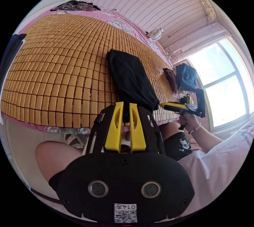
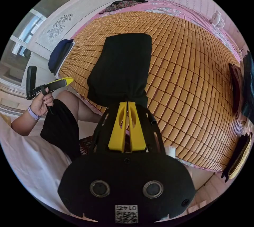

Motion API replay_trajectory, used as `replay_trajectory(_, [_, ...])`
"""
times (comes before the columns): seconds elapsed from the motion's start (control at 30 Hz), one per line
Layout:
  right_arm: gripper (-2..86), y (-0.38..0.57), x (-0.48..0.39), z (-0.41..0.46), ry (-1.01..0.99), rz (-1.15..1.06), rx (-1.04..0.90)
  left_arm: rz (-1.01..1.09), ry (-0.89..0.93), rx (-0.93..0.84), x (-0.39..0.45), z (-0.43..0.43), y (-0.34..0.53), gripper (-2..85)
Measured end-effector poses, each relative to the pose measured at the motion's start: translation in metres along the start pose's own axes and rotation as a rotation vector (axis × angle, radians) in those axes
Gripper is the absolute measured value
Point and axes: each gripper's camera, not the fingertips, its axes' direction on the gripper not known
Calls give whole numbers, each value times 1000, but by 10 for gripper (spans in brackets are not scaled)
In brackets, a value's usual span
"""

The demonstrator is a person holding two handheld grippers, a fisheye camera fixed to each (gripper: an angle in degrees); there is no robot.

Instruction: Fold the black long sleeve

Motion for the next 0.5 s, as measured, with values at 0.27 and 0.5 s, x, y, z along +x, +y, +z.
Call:
replay_trajectory(0.27, [57,8,-63,-1,83,-173,82,105,-98,-14,-8,1,10,84])
replay_trajectory(0.5, [82,-65,-107,46,190,-395,-10,177,-259,-129,-19,23,4,57])
